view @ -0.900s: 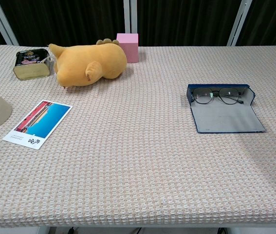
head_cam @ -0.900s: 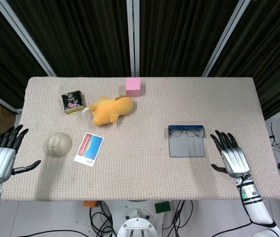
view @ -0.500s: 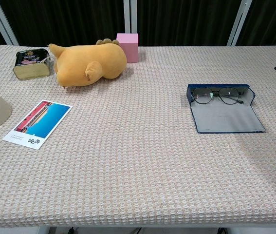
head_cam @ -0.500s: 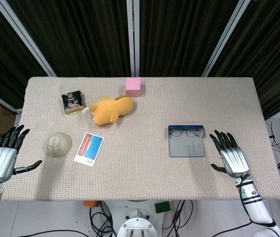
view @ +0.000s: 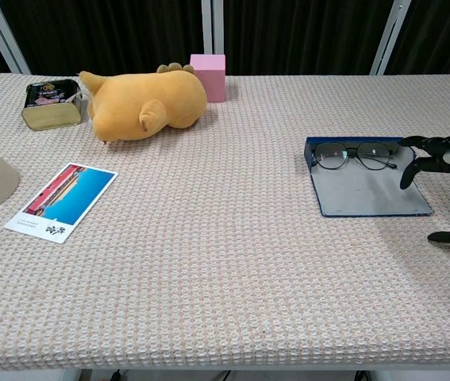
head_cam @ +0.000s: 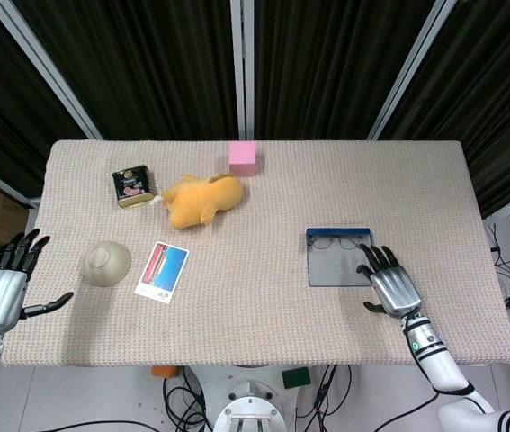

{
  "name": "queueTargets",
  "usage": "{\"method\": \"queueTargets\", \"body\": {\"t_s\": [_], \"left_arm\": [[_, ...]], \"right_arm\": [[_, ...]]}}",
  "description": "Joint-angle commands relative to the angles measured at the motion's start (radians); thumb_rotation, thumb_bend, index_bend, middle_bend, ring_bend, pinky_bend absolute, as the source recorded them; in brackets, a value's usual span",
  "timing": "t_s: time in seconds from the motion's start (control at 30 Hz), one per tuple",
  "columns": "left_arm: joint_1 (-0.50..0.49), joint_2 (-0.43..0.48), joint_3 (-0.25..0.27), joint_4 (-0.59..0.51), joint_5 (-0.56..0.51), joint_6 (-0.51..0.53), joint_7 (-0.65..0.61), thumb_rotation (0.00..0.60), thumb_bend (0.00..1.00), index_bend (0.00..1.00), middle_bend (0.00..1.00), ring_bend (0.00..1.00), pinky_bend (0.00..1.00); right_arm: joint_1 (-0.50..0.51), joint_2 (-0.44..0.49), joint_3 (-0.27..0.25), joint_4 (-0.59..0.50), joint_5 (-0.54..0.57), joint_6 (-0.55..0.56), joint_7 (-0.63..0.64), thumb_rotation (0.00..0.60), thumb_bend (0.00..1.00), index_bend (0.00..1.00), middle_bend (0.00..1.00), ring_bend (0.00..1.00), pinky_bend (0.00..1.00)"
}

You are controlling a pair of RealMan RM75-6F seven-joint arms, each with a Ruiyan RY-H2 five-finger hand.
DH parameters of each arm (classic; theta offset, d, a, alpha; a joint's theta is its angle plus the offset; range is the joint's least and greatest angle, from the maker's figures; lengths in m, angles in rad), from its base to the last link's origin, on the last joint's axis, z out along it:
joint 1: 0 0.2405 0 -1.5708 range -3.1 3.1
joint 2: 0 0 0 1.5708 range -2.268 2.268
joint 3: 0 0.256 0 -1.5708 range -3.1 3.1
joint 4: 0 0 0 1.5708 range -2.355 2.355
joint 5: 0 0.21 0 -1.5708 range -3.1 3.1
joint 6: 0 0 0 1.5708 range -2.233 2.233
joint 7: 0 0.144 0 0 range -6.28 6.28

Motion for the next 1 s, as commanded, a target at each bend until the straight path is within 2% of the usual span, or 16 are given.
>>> {"method": "queueTargets", "body": {"t_s": [0.03,0.37,0.77,1.0], "left_arm": [[0.0,-0.001,0.0,0.006,-0.001,-0.002,-0.006,0.063,0.02,0.08,0.0,0.0,0.14],[0.003,0.002,-0.002,0.021,-0.007,-0.003,-0.025,0.068,0.02,0.08,0.0,0.0,0.14],[0.004,0.003,-0.002,0.029,-0.01,-0.006,-0.032,0.068,0.02,0.08,0.0,0.0,0.14],[0.004,0.004,-0.001,0.028,-0.011,-0.009,-0.031,0.068,0.02,0.08,0.0,0.0,0.14]], "right_arm": [[0.02,-0.021,0.013,0.004,0.019,-0.017,-0.025,0.6,0.3,0.37,0.0,0.0,0.0],[0.061,-0.05,0.022,0.005,0.044,-0.055,-0.053,0.6,0.4,0.37,0.0,0.0,0.0],[0.085,-0.075,0.007,0.032,0.103,-0.109,-0.101,0.6,0.53,0.37,0.0,0.0,0.0],[0.1,-0.087,0.01,0.048,0.12,-0.119,-0.117,0.6,0.53,0.37,0.0,0.0,0.0]]}}
